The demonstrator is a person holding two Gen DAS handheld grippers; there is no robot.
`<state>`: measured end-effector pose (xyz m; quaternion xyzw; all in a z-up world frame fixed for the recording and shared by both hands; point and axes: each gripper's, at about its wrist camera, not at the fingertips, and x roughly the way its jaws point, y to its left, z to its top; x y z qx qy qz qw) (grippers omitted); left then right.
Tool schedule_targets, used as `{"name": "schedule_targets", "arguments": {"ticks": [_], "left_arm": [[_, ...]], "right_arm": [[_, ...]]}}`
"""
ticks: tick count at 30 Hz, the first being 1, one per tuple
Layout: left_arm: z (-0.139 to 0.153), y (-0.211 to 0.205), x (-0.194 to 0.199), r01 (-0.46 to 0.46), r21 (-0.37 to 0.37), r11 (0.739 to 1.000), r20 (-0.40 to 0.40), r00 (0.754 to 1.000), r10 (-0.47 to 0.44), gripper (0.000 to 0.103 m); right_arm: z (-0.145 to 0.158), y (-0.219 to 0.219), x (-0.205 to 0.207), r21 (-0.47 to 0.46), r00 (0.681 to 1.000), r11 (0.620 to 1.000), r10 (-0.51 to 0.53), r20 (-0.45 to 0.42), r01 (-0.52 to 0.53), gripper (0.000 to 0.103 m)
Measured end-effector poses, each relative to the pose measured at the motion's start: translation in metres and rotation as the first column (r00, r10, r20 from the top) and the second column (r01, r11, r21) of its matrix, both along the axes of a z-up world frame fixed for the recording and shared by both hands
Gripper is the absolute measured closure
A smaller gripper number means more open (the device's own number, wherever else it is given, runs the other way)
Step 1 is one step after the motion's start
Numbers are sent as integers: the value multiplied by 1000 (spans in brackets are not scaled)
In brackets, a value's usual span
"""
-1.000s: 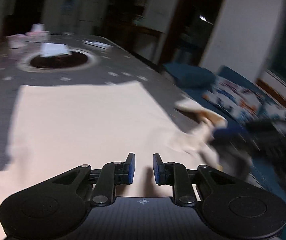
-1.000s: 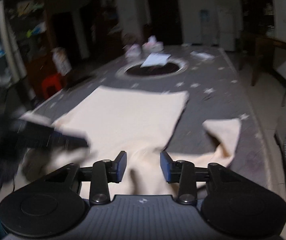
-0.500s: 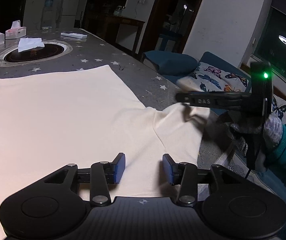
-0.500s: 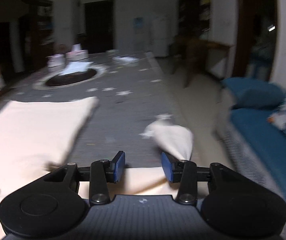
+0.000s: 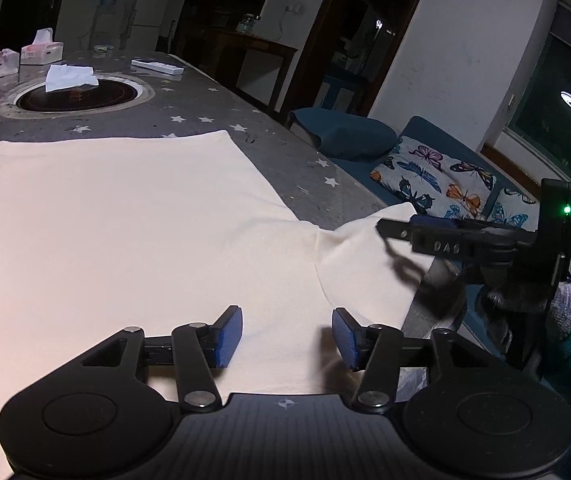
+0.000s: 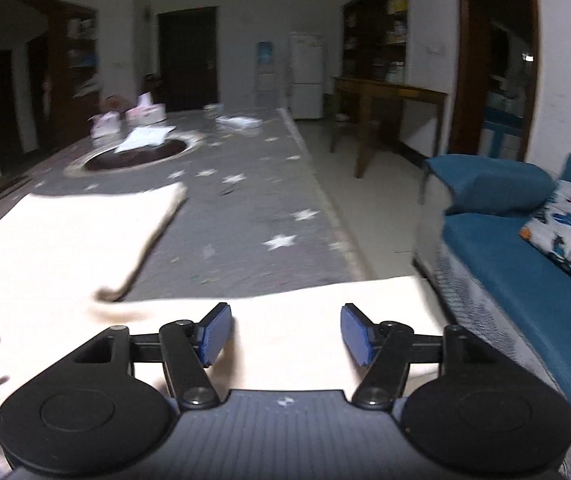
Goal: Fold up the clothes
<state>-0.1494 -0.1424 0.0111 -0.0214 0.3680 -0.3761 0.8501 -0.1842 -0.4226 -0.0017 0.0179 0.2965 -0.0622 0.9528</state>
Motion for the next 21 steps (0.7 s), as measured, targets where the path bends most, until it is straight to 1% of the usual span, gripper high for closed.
{"name": "schedule_targets", "arguments": {"ticks": [1,2,6,8,10,12,15,17,19,21], "left_arm": [[0,1,0,0,0,1000,1,1000,0,49],[0,2,-1,0,0,1000,0,1000,0,47],[5,13,2,-29,7,1000,0,1000,29,46],[10,22,9,-65,10,998,13,998,64,46],[15,33,19,-119,18,993,30,993,118,46],[18,45,33,-183,24,983,37,983,182,46],[19,62,56,-268,40,963,33,963,267,46],[18,71,68,-307,53,950,32,951,306,46],[14,79,81,-343,68,937,24,939,342,46],[10,88,92,-374,81,924,11,927,374,46]], "right_arm": [[-3,2,1,-2,1000,1000,7,-3,-7,32],[-4,4,2,-5,1000,1000,13,-6,-13,31],[3,6,6,-10,1000,1000,29,-9,-29,30],[10,8,7,-3,999,999,47,-4,-47,30],[17,14,10,18,995,995,102,-1,-102,30],[22,25,15,45,983,982,182,-2,-181,30],[26,46,30,70,956,954,293,-14,-291,32],[28,59,42,80,934,932,355,-24,-352,35],[28,66,58,70,924,924,380,-39,-377,38],[28,71,74,59,920,921,388,-59,-384,44]]}}
